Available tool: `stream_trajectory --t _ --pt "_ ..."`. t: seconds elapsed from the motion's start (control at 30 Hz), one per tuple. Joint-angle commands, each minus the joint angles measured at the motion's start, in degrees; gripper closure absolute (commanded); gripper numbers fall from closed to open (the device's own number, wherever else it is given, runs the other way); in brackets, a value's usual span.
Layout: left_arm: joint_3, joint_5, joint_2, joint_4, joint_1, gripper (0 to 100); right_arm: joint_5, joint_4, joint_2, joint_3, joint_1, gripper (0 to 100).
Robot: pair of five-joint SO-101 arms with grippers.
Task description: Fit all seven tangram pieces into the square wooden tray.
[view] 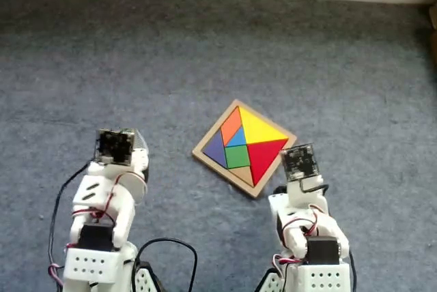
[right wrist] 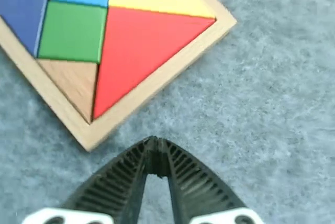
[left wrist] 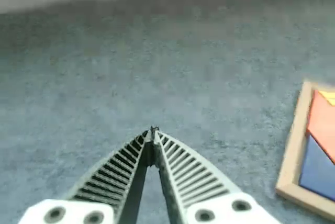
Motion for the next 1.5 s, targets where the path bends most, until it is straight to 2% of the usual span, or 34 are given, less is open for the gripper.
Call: stream_trajectory --t 0.0,0.37,0.63,1.47 --pt "1.5 -0.8 -6.5 10.7 -3.0 99 -7.1 -4.5 0.6 4.6 -1.0 99.2" --pt "1.4 -0.9 -7.3 31.1 -3.4 99 -8.3 -5.1 1.2 6.7 -0.7 99.2" --pt "1.4 -0.8 -7.3 42.5 -3.4 99 -8.3 -5.1 1.2 6.7 -0.7 99.2" --pt "1.4 -0.8 -7.3 43.1 -3.3 99 -8.3 -5.1 1.2 6.7 -0.7 99.2"
